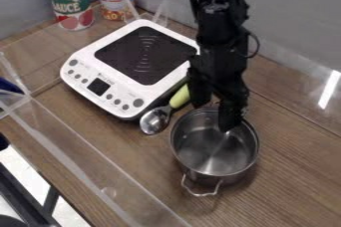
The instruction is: Remove silver pot from the white and black stove top and place it on the table
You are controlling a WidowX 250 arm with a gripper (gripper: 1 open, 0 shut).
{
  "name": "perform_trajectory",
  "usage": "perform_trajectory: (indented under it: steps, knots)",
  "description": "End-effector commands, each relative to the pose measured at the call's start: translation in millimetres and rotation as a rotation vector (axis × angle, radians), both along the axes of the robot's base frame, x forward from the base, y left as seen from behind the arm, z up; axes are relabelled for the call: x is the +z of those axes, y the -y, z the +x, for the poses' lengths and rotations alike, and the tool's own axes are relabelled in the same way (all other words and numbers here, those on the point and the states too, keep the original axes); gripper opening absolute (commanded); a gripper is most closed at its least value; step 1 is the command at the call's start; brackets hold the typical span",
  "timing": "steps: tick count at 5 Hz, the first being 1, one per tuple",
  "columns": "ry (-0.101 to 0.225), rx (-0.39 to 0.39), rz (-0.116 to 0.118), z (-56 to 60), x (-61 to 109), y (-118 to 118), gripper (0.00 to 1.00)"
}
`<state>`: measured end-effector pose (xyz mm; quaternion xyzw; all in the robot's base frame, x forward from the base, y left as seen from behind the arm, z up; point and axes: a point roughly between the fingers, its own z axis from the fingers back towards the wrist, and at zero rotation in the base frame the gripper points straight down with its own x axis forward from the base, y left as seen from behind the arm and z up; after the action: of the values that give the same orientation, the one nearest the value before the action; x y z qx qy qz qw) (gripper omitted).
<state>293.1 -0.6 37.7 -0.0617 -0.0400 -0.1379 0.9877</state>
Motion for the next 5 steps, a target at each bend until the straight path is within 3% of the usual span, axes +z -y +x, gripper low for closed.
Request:
perform_trajectory:
  steps: [1, 5]
  knots:
    - [0.041, -0.007, -0.003, 9.7, 10.4, 4.0, 1.0]
    - [0.037, -0.013, -0.008, 11.6, 10.6, 8.0, 1.0]
